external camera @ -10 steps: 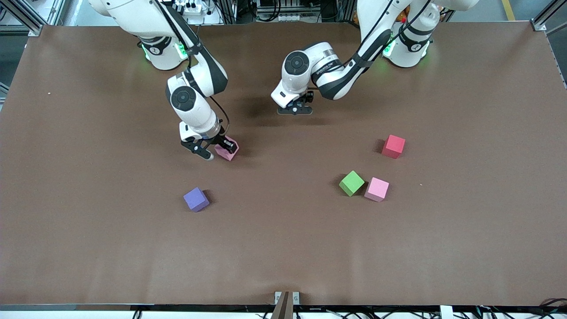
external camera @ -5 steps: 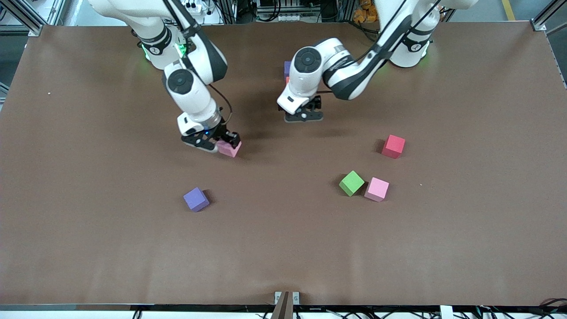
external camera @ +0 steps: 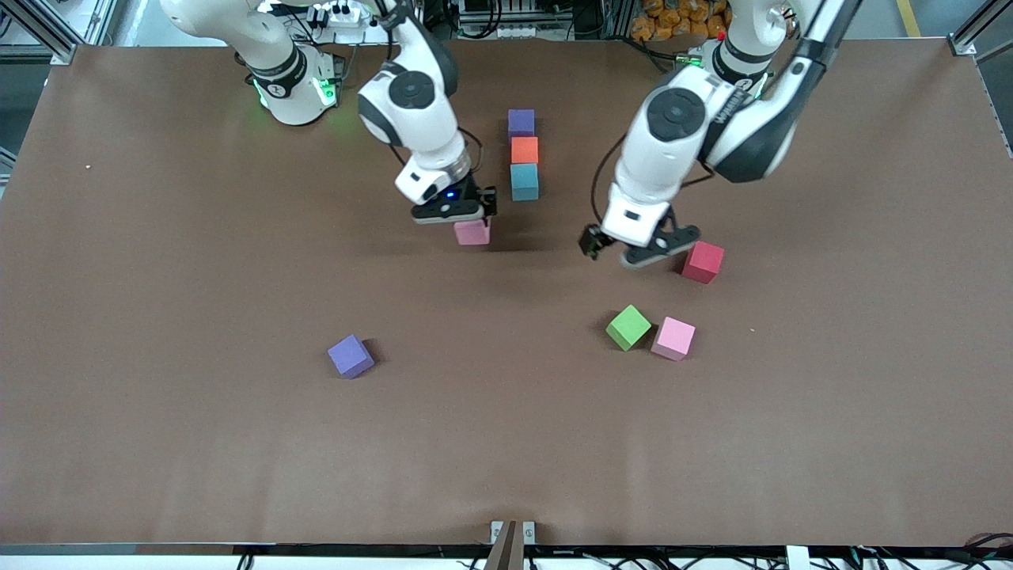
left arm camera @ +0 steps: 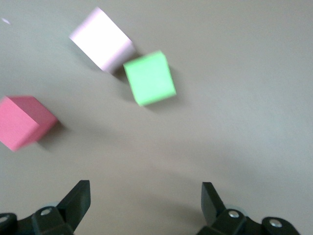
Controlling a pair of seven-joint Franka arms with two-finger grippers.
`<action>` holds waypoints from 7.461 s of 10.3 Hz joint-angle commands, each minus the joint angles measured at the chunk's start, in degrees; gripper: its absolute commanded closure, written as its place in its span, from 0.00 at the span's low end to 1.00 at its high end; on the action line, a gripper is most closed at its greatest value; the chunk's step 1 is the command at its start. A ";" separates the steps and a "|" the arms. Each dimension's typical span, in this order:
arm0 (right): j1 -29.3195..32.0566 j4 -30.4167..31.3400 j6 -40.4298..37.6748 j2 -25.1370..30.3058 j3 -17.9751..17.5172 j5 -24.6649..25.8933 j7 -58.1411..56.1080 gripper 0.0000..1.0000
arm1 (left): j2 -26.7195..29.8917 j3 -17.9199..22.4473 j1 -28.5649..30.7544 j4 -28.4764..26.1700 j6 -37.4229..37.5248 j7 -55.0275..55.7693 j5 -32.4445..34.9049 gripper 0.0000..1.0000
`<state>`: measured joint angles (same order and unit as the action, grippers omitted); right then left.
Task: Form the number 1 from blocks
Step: 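Carry the pink to cyan while the left gripper reaches the green, then place the pink below cyan while the left gripper grasps the green, then retract the right gripper to rest while the left gripper lifts the green cube, then carry the green cube with the left gripper and place it below the pink cube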
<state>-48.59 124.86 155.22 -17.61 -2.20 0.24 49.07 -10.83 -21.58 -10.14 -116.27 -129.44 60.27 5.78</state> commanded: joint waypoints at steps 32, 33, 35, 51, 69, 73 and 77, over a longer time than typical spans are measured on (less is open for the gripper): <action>41.46 -22.17 -37.69 10.76 -0.88 5.30 -30.15 0.00 | -26.79 10.60 -4.36 15.90 -8.11 -2.95 -7.73 0.73; 42.25 -25.07 -40.85 10.41 -0.88 5.38 -32.70 0.00 | -26.79 10.60 -4.36 15.90 -8.11 -3.57 -5.80 0.97; 43.14 -29.91 -45.52 10.23 -0.79 5.38 -32.82 0.00 | -26.36 10.51 -5.75 15.81 -8.11 -3.40 -3.42 1.00; 45.42 -43.20 -61.36 9.79 3.78 0.11 -38.95 0.00 | -26.44 3.48 -19.82 13.53 -7.32 -9.09 6.53 1.00; 47.71 -44.79 -61.44 9.79 3.69 -0.15 -41.25 0.00 | -25.91 -1.88 -20.27 9.30 -3.36 -6.48 6.53 1.00; 47.71 -44.87 -61.97 9.88 3.69 -0.15 -41.25 0.00 | -25.91 -1.88 -19.83 9.74 -3.36 -6.48 7.66 0.00; 47.80 -44.87 -61.97 9.79 3.78 -0.24 -42.31 0.00 | -23.11 -1.80 -18.60 14.03 -3.36 -6.39 6.88 0.00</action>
<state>-1.65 81.48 94.31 -7.20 1.96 1.06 8.19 -36.13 -23.02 -29.53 -103.85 -133.38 52.08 11.43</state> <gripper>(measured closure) 0.000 0.000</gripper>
